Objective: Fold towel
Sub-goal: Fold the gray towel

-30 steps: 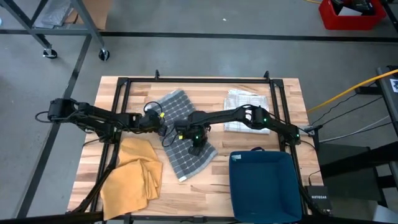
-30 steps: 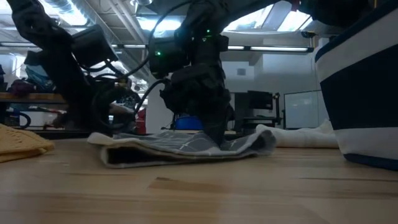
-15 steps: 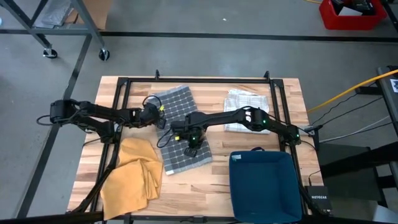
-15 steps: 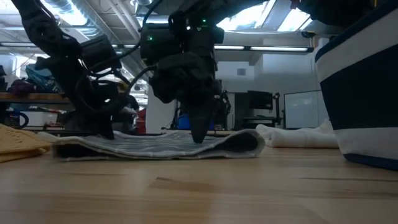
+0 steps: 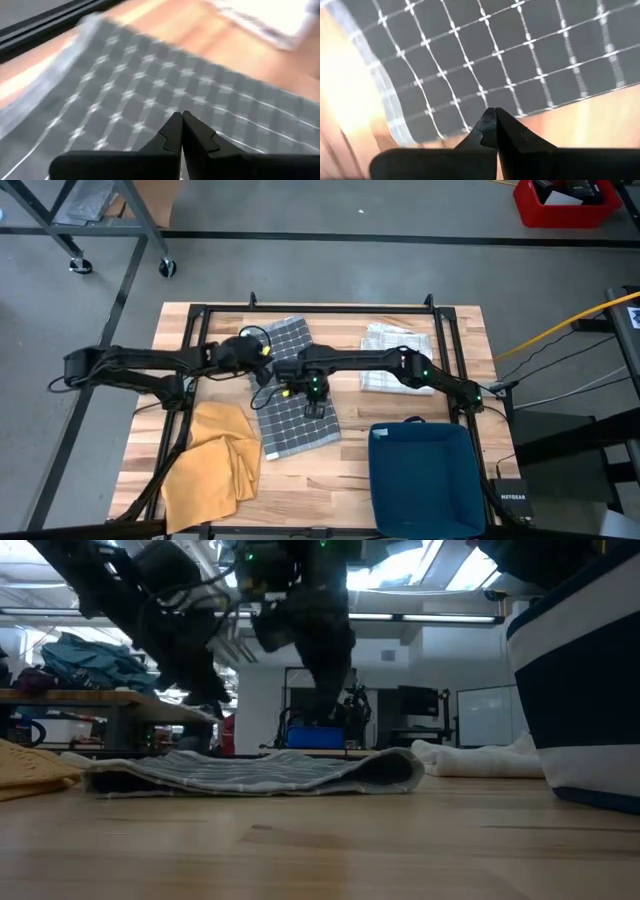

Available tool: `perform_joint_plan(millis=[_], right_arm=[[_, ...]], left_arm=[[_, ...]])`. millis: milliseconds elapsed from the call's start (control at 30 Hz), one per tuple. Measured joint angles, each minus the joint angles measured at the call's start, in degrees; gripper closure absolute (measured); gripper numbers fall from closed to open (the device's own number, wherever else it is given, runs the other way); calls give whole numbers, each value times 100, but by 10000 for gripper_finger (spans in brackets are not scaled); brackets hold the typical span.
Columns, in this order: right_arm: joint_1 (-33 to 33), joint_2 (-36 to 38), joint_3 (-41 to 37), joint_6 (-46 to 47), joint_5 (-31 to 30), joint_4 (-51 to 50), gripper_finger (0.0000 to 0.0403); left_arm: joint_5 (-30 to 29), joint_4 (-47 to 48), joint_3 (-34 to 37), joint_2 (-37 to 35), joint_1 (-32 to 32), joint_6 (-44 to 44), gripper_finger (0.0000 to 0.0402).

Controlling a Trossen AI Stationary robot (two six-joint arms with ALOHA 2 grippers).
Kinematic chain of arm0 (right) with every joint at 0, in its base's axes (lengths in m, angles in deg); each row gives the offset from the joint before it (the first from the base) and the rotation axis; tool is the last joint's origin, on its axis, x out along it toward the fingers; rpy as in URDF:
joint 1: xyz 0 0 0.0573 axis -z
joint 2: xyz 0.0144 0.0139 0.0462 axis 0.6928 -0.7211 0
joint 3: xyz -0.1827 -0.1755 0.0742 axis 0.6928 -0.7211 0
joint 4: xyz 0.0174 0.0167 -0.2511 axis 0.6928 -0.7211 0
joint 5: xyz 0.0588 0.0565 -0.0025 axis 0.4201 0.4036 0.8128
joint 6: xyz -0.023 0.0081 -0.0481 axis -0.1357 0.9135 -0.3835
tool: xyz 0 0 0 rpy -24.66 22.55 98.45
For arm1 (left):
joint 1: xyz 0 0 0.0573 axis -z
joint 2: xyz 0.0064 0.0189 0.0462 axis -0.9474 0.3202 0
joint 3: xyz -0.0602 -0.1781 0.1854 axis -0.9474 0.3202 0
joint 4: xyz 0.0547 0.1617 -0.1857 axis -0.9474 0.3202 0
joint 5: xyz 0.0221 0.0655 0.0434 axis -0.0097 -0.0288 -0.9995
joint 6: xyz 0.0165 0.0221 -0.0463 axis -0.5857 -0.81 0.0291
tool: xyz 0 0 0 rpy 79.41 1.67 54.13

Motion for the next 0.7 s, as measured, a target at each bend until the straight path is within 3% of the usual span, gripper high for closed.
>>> perform_joint_plan(millis=[200, 300, 467, 700], right_arm=[[-7, 127, -81, -994, -185, -527, 402], [-13, 127, -132, -1116, -313, -529, 393], [-12, 129, -132, -1825, -319, -522, 349], [-13, 132, -132, -2079, -503, -529, 267]], left_arm=[[2008, 550, -9, -728, 46, -489, 401], [2609, 1005, -9, -862, 230, -502, 394], [2819, 1473, -9, -847, 711, -1010, 355], [2794, 1500, -9, -824, 1348, -2043, 275]])
